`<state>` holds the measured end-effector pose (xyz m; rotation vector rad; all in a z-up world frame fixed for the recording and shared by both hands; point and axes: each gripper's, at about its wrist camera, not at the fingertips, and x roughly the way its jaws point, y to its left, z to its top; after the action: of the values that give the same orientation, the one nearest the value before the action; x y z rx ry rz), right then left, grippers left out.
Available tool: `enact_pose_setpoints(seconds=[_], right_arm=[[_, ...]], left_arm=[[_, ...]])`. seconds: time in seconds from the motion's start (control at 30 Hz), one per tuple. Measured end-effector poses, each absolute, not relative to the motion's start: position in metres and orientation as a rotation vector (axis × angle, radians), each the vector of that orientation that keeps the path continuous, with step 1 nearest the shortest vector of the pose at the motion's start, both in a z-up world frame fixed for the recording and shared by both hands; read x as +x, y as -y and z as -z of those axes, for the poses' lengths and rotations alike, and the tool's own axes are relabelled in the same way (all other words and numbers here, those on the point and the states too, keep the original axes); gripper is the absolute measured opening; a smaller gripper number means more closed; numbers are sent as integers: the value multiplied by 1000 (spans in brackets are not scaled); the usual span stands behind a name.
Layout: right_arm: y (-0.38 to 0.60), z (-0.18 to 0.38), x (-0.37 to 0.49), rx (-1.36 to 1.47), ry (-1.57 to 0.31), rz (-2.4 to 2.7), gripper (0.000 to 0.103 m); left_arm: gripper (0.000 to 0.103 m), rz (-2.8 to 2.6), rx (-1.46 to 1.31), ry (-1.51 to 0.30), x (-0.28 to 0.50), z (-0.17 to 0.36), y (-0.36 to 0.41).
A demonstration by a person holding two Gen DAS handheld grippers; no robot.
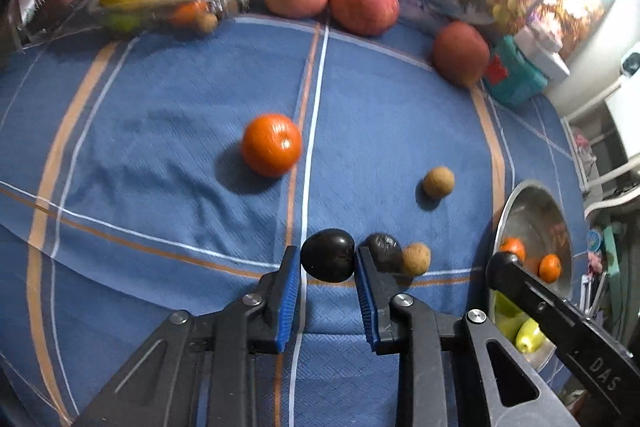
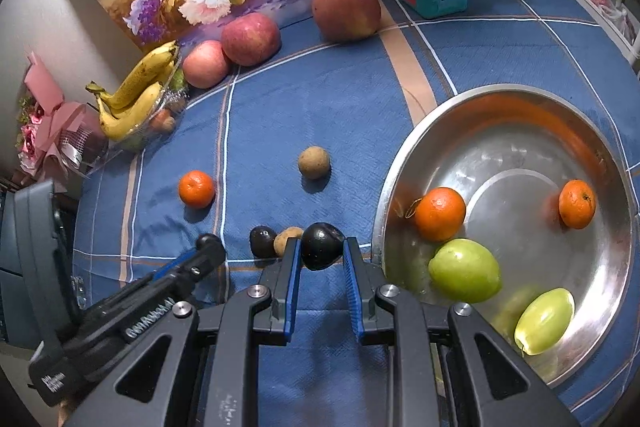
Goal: Organize fruits
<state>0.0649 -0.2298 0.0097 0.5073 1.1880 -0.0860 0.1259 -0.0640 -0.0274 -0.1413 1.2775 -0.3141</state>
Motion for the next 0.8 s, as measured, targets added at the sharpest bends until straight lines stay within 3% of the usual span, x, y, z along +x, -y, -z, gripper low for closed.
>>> enact_pose_setpoints(seconds=[0.3,0.8], right_arm=[[272,-16,51,531,-1155,190,22],[339,-10,24,518,-1182,373,22]], left_arm=[[30,401,-33,-1189,115,-3,103],[30,630,186,-1144,66,1,205]])
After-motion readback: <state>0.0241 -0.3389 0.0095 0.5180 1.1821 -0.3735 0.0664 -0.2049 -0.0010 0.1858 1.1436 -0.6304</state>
